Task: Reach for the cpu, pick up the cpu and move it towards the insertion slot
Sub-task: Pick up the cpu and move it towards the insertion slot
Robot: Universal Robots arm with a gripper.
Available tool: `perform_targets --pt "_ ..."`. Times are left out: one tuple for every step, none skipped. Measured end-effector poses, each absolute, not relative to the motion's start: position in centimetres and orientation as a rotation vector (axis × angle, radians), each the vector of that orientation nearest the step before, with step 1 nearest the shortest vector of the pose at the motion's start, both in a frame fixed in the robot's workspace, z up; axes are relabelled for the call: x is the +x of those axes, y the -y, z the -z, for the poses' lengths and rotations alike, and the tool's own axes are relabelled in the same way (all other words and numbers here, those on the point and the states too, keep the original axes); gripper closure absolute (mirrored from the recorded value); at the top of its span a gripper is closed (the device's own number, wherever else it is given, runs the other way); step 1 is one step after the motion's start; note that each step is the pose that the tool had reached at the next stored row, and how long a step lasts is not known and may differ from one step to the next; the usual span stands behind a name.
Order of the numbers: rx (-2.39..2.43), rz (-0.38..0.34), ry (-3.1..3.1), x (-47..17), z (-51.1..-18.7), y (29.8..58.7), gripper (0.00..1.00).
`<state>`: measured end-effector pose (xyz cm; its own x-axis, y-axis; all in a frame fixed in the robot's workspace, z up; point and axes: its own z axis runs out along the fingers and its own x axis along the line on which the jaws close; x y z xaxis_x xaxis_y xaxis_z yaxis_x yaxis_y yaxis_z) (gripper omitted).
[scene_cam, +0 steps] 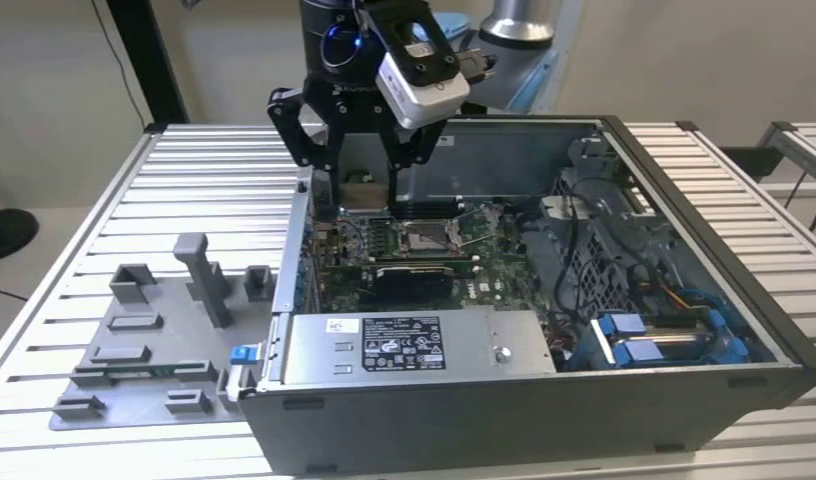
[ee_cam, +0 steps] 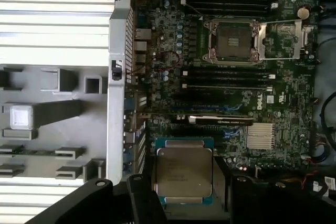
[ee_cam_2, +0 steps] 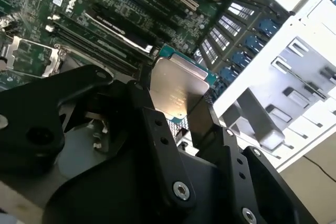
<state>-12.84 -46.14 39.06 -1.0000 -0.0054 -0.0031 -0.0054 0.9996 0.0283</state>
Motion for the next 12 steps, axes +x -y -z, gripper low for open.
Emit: perform_targets --pt "-0.008 -0.044 -3.138 -12.7 -39.1 46.1 1.00" --pt "-0.008 -0.044 -3.138 -12.5 -39.1 46.1 1.00" --pt "-0.008 -0.044 -3.138 -12.3 -39.1 46.1 1.00" --pt "-0.008 -0.045 -3.138 -12.0 -39.1 46.1 1.00" --pt "-0.008 -0.044 -3.138 -11.8 -39.1 46.1 1.00" --pt "-0.008 -0.044 -3.138 -11.6 -39.1 46.1 1.00" --pt "-0.008 -0.044 -3.138 -11.4 -39.1 46.1 1.00" --pt "-0.008 -0.044 -3.138 -11.2 -39.1 46.1 1.00" --pt "-0.008 -0.044 -3.138 -11.1 -39.1 46.1 1.00" --pt "-0.008 -0.044 -3.138 -11.0 -39.1 46.1 1.00" --pt "-0.008 -0.044 -3.138 -11.0 -39.1 46.1 1.00" --pt "-0.008 -0.044 -3.138 -10.9 -39.1 46.1 1.00"
